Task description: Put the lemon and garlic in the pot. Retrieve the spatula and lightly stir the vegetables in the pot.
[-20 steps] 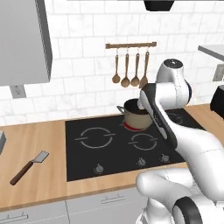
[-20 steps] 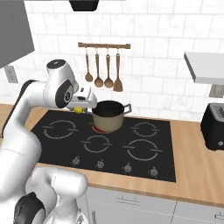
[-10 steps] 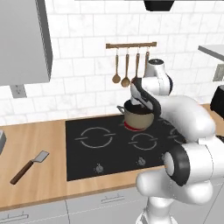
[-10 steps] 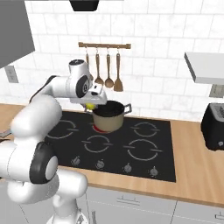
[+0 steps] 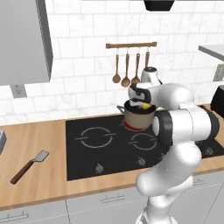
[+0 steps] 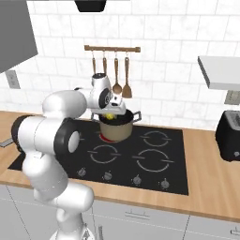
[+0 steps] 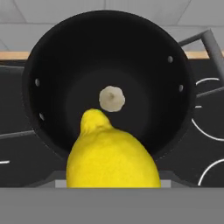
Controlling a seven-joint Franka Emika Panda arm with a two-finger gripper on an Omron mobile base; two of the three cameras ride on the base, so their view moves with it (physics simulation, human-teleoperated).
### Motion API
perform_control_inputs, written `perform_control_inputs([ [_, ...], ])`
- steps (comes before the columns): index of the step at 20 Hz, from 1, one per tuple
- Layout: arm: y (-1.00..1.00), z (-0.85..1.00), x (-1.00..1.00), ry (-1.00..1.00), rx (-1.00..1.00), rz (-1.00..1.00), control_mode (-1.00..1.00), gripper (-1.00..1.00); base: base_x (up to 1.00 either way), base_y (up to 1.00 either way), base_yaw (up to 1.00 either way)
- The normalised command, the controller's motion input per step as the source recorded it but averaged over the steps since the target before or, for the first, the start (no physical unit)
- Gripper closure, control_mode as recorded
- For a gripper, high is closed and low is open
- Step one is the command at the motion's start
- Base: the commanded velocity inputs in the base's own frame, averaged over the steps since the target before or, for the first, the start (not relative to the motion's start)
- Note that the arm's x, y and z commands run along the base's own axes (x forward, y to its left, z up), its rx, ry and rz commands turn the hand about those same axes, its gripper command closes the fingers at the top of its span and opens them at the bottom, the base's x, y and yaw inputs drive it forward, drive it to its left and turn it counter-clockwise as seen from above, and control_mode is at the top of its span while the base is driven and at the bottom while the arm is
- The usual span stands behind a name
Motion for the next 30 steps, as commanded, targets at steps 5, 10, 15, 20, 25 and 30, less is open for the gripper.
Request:
perform_control_inputs([
  [5, -0.14, -0.55, 0.68, -0.06, 0.0, 0.0, -1.0, 1.0, 0.0, 0.0, 0.0],
  [10, -0.18, -0.28, 0.54, 0.0, 0.01, 0.0, -1.0, 1.0, 0.0, 0.0, 0.0],
  [15, -0.04, -0.33, 0.18, 0.0, 0.0, 0.0, -1.0, -1.0, 0.0, 0.0, 0.0],
  [20, 0.0, -0.08, 0.0, -0.01, 0.0, 0.0, -1.0, -1.0, 0.0, 0.0, 0.0],
  [25, 0.0, 0.08, 0.0, -0.03, 0.0, 0.0, -1.0, -1.0, 0.0, 0.0, 0.0],
  [30, 0.04, 0.78, -0.45, -0.17, 0.01, 0.0, -1.0, -1.0, 0.0, 0.0, 0.0],
])
